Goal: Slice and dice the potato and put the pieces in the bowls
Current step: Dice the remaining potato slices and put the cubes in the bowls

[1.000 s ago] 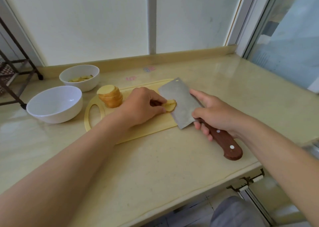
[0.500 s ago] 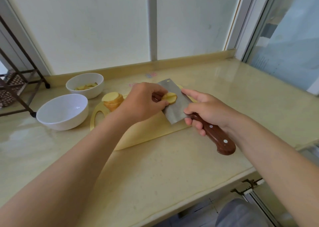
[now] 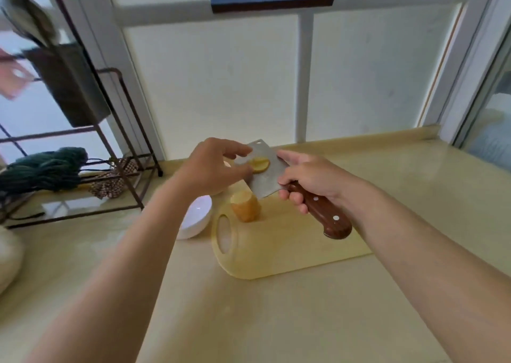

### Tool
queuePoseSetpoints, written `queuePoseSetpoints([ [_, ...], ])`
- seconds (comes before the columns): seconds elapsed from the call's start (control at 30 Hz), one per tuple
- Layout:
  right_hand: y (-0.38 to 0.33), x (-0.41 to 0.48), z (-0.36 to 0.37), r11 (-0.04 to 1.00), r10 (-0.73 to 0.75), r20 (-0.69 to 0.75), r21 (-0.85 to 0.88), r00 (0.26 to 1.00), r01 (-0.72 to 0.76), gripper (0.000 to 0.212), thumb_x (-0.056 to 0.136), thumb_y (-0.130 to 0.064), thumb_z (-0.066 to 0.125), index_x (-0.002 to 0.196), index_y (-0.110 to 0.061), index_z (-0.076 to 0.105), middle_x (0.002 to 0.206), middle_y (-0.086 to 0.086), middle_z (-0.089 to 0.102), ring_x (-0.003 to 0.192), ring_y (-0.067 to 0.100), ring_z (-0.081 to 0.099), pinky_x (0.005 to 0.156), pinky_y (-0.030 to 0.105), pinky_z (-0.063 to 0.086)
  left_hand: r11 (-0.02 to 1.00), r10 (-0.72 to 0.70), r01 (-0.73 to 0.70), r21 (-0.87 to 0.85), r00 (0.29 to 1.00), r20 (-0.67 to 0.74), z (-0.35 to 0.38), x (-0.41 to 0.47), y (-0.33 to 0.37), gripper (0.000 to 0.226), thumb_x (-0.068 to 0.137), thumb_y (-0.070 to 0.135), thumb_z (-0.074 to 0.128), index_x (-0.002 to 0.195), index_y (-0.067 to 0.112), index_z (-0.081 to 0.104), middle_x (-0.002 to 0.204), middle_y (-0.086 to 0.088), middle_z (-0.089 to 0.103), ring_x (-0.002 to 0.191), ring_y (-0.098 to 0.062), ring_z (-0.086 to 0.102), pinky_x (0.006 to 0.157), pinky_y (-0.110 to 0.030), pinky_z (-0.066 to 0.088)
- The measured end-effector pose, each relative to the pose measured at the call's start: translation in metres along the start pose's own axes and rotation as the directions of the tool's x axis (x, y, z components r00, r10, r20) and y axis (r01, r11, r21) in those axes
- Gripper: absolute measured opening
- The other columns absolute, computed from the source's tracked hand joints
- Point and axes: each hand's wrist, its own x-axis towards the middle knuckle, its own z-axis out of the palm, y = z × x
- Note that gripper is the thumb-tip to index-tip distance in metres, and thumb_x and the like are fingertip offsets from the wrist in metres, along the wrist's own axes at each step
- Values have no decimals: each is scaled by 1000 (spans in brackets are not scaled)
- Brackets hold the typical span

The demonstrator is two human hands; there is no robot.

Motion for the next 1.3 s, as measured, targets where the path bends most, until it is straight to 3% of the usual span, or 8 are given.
queuePoseSetpoints([
  [0.2,-14,39,47,999,17,92,32,996,-20,59,96,5,46,145,-27,50,66,13,58,41,13,47,38,23,42,976,-133,124,180,990,38,-33,7,-44,79,75,68,66,143,32,45,143,6,47,133,-15,42,112,-39,34],
  [0.33,-18,50,65,999,34,108,38,994,-38,38,97,6,41,115,-23,57,70,15,55,43,14,46,40,23,41,962,-152,129,242,985,79,-26,20,-58,80,76,71,61,142,29,44,142,-1,50,130,-22,47,107,-43,40],
  [0.47,-13,62,67,996,77,106,34,991,-81,44,94,6,39,125,-20,58,69,14,54,39,14,45,40,22,42,933,-194,150,328,975,106,-17,35,-76,100,63,91,43,146,36,36,144,-1,48,131,-25,46,106,-46,41],
  [0.63,-12,59,65,995,98,115,-9,989,-98,48,97,7,38,100,-37,56,73,15,54,43,14,46,41,23,42,918,-219,163,362,969,119,-2,50,-91,75,80,80,41,146,48,29,130,-3,52,120,-26,48,98,-37,41],
  [0.73,-11,58,61,993,114,108,-24,988,-112,49,96,6,38,114,-35,56,73,15,55,42,13,47,41,22,43,908,-238,180,379,965,112,5,54,-94,65,86,75,37,145,51,27,129,-1,49,122,-26,44,98,-38,39],
  [0.9,-8,55,52,990,115,71,-89,991,-108,74,97,4,41,159,-34,31,75,17,60,44,13,51,41,24,46,814,-350,256,522,932,89,4,58,-109,58,92,66,26,148,50,20,138,-12,44,126,-35,42,98,-45,42],
  [1.03,-11,44,36,990,98,50,-104,994,-92,70,96,4,41,156,-32,37,73,15,61,43,13,51,41,24,46,737,-434,330,590,900,40,-1,56,-120,50,99,53,27,148,42,27,141,-11,42,122,-36,47,92,-44,45],
  [1.3,-35,2,-35,993,-35,-118,-112,992,21,68,97,5,47,156,-29,39,63,11,60,41,13,47,38,24,42,893,-202,209,398,978,-60,5,59,-63,37,99,35,43,133,24,55,128,-9,56,116,-30,54,96,-39,45],
])
